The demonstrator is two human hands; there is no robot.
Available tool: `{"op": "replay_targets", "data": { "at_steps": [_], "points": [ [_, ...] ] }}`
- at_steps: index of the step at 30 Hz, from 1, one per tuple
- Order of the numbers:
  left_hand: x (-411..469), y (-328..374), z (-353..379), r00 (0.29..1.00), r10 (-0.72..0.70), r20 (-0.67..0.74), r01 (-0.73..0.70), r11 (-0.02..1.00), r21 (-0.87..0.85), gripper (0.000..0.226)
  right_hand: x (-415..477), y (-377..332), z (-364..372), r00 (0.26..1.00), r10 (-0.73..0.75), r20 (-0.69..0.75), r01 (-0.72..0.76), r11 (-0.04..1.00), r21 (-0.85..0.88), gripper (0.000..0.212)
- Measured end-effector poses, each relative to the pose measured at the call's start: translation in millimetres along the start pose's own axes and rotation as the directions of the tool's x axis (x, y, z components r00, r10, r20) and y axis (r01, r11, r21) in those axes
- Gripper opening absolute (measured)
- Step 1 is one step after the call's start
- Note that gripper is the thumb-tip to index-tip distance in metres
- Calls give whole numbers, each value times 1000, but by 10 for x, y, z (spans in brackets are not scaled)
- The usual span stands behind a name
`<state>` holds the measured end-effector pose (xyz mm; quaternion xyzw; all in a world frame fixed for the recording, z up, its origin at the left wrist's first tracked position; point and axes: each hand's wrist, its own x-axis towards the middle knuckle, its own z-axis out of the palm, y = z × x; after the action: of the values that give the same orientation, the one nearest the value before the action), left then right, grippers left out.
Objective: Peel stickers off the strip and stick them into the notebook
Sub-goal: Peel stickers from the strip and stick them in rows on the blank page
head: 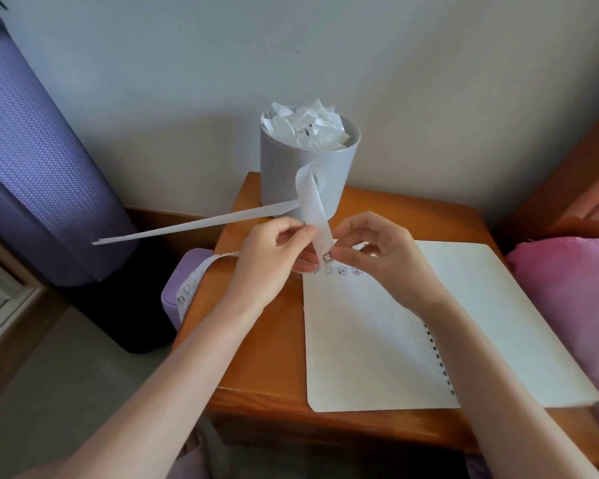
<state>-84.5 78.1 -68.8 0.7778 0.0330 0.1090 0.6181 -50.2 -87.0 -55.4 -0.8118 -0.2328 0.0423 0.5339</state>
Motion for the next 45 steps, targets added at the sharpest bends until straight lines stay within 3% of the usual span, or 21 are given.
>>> {"op": "replay_targets", "data": {
  "at_steps": [7, 17, 30, 45],
  "points": [
    [-14, 40, 15, 998, -37, 50, 39, 998, -52, 17, 15, 18, 29, 992, 1, -125, 9, 997, 77, 15],
    [-43, 48, 12, 998, 5, 64, -6, 1000, 13, 11, 7, 23, 38, 996, -4, -85, 4, 1000, -6, 8],
    [-32, 33, 8, 997, 32, 67, -34, 999, 42, 13, -4, -3, 27, 997, 2, -80, -1, 1000, 15, 9],
    [-31, 30, 20, 997, 1, 75, -5, 999, 45, 11, -2, 18, 28, 997, -4, -76, 2, 1000, -25, 9]
  ]
}}
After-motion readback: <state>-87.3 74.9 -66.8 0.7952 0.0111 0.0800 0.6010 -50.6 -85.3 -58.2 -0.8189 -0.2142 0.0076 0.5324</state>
